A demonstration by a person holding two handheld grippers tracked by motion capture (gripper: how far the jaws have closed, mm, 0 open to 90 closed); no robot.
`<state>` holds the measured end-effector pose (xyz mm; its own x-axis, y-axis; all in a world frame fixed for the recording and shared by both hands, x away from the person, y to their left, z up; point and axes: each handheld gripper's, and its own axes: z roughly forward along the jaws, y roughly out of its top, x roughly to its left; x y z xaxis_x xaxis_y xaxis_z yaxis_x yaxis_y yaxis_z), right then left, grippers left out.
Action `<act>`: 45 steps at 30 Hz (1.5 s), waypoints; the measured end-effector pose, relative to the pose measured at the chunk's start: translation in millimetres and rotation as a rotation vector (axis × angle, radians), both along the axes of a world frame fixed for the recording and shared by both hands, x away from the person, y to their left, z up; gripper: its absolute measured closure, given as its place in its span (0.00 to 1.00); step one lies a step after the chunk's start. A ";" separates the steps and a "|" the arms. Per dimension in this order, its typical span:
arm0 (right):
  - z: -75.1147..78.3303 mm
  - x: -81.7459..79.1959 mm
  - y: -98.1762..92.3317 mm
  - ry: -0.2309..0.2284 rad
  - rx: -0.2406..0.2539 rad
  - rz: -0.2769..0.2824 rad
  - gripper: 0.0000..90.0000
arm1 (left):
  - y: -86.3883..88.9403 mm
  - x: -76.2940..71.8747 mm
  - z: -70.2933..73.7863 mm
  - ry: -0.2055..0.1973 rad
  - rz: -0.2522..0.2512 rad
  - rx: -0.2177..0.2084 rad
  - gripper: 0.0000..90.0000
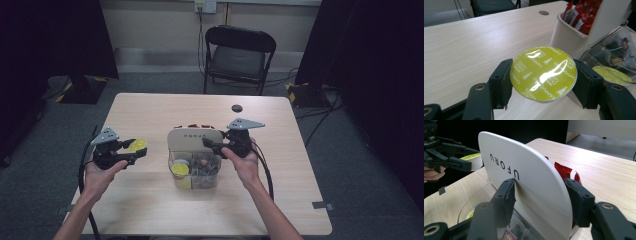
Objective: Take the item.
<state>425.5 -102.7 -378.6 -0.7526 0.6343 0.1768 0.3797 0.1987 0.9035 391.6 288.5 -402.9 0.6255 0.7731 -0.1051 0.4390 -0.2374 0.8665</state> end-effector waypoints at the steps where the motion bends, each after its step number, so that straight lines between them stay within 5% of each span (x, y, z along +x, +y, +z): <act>1: 0.0 0.0 0.0 0.000 0.000 0.000 0.49 | 1.4 0.8 -1.3 0.003 0.004 0.000 0.43; 15: -1.0 0.8 0.6 0.002 0.002 0.003 0.48 | 16.8 9.7 -30.8 0.066 0.068 0.020 0.43; 32: -1.6 0.6 2.4 0.003 -0.005 -0.003 0.46 | 11.3 6.9 -64.0 0.139 0.045 0.111 0.43; 34: -1.6 0.7 2.7 0.003 -0.007 0.000 0.46 | 10.3 7.5 -63.9 0.138 0.040 0.088 0.43; 37: -1.9 1.0 2.8 0.004 -0.003 -0.001 0.46 | 7.3 9.7 -66.1 0.146 0.029 0.115 0.42; 45: -2.1 0.4 2.7 0.004 -0.005 -0.001 0.46 | -1.1 14.4 -74.7 0.194 0.007 0.102 0.42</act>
